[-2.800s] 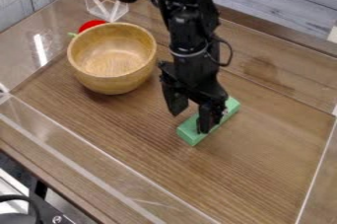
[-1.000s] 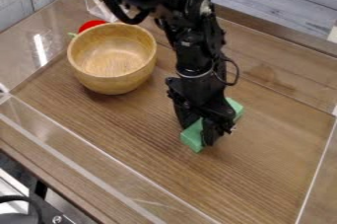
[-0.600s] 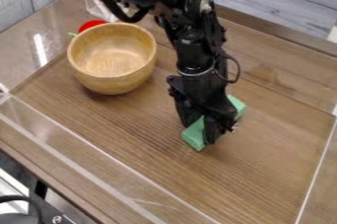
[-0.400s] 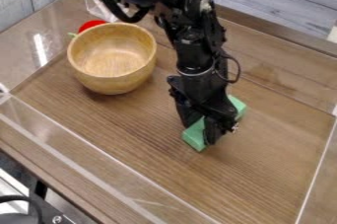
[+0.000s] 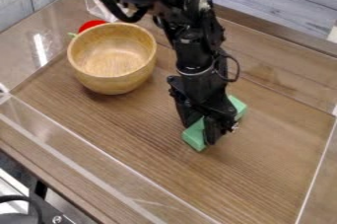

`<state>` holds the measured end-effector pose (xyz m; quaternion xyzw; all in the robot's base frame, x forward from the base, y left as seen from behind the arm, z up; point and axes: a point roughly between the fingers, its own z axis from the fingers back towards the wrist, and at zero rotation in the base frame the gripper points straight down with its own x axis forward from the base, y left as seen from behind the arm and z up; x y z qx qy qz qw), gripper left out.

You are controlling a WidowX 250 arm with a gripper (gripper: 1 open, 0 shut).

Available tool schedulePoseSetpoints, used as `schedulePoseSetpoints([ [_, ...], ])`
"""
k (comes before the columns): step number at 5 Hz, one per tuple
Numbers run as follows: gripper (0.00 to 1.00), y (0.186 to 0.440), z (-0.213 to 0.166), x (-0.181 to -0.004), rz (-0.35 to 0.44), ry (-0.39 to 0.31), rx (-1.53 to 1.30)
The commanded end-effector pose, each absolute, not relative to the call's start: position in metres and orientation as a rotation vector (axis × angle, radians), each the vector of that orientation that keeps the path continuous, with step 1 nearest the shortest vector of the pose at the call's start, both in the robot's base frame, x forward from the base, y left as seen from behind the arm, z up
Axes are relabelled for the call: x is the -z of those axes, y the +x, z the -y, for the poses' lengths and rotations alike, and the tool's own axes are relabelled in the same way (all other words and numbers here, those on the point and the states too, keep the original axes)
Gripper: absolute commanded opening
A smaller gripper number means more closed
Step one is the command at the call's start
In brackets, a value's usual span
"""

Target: Put the green block in the brown bowl

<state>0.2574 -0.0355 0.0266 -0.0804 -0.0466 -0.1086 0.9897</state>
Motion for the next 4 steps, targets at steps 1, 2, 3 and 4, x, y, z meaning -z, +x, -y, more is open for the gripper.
schedulePoseSetpoints([
  [1,0.00,0.270,0.031,-0.043,0.157,-0.158,0.214],
  [2,0.00,0.271,0.028,-0.044,0.159,-0.162,0.206],
  [3,0.00,0.272,0.026,-0.044,0.161,-0.165,0.200],
  [4,0.00,0.272,0.023,-0.061,0.171,-0.158,0.191],
])
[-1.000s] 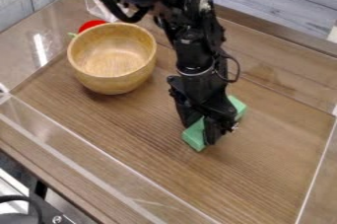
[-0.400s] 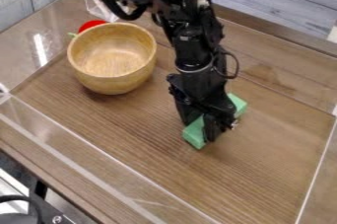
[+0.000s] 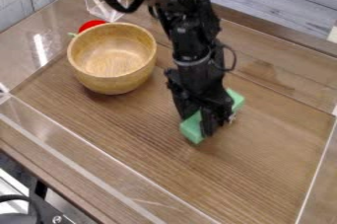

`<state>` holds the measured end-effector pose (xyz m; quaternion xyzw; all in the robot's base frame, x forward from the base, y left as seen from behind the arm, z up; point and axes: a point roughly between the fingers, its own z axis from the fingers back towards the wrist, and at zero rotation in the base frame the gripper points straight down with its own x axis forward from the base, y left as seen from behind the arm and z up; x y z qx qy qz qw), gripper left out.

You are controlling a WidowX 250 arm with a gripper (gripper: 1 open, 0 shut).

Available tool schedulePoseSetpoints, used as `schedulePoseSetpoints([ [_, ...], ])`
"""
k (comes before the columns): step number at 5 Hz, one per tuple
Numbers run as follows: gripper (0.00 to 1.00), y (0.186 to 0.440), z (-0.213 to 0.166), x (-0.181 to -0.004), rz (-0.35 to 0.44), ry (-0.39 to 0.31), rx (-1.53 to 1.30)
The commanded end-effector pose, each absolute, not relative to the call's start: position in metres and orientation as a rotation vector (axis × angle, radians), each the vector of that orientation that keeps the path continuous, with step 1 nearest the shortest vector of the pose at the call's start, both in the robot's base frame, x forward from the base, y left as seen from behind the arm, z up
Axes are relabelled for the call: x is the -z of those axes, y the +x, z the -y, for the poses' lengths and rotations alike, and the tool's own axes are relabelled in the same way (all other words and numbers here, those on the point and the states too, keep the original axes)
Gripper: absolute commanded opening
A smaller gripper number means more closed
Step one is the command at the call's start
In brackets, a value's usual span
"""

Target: Put the green block in the brown bowl

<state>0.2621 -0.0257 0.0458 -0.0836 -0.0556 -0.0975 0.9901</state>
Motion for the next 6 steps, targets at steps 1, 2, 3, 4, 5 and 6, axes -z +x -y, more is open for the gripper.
schedulePoseSetpoints([
  [1,0.00,0.274,0.017,-0.088,0.196,-0.141,0.176],
  [2,0.00,0.278,-0.004,-0.112,0.214,-0.121,0.145],
  [3,0.00,0.280,-0.024,-0.119,0.214,-0.105,0.111],
  [4,0.00,0.284,-0.020,-0.115,0.208,-0.099,0.093],
  [5,0.00,0.286,-0.023,-0.114,0.204,-0.091,0.074],
  [6,0.00,0.287,-0.025,-0.114,0.201,-0.084,0.060],
])
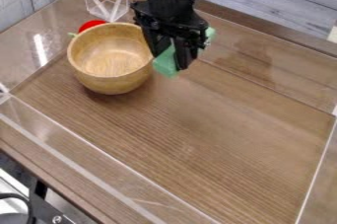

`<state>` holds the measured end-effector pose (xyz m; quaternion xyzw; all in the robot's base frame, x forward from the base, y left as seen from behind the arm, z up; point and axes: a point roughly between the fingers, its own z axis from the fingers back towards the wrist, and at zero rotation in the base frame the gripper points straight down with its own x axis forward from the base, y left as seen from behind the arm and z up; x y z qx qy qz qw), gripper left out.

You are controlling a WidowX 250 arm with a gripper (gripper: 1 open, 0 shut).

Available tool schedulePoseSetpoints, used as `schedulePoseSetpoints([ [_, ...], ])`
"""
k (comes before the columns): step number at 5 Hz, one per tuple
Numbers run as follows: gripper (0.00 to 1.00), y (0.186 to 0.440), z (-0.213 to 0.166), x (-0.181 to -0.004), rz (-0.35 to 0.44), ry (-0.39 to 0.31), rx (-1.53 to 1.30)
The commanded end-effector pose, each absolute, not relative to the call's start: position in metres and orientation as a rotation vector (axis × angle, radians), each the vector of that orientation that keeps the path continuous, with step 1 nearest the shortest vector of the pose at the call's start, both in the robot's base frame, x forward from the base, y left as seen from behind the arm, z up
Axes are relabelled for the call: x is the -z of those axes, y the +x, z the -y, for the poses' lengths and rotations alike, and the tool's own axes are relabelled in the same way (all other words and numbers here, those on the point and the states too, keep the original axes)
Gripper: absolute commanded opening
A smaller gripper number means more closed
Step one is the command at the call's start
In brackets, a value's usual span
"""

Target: Put the green block in the brown bowl

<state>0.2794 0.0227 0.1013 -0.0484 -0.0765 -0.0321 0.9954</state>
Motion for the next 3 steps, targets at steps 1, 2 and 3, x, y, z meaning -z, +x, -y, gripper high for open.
schedulePoseSetpoints([
  [1,0.00,0.2881,-0.0266,-0.1153,0.198,-0.080,0.049],
  [2,0.00,0.2885,-0.0279,-0.1165,0.196,-0.076,0.040],
  [3,0.00,0.2887,-0.0285,-0.1175,0.193,-0.073,0.032],
])
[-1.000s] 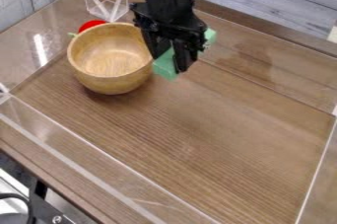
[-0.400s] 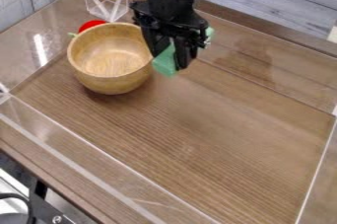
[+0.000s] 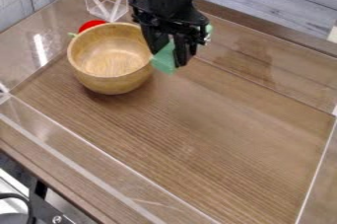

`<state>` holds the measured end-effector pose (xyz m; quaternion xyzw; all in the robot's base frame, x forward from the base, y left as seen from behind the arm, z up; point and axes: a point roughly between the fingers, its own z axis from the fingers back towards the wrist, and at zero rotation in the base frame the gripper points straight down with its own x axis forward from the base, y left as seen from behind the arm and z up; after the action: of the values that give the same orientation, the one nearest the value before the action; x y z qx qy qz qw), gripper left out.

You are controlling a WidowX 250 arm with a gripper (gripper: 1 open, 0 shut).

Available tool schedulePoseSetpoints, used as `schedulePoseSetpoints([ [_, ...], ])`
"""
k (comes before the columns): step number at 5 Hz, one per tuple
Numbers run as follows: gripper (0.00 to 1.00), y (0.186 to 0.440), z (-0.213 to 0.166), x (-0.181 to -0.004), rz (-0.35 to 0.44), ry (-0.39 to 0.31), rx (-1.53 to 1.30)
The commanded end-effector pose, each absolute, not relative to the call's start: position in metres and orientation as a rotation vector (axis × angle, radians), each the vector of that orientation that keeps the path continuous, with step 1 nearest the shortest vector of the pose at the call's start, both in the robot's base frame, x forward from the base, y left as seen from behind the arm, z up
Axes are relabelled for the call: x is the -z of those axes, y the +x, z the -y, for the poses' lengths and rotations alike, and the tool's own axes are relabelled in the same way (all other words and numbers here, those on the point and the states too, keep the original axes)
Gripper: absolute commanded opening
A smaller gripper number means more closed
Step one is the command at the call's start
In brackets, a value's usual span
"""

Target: Put the green block in the brown bowl

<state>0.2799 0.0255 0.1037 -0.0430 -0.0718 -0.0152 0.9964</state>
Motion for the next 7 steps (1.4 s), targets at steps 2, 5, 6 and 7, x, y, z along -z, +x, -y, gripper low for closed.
schedulePoseSetpoints([
  [2,0.00,0.2893,-0.0301,-0.1193,0.189,-0.067,0.017],
  [5,0.00,0.2894,-0.0310,-0.1228,0.185,-0.061,-0.001],
  [6,0.00,0.2895,-0.0311,-0.1238,0.184,-0.059,-0.007],
  [7,0.00,0.2890,-0.0315,-0.1252,0.184,-0.058,-0.013],
])
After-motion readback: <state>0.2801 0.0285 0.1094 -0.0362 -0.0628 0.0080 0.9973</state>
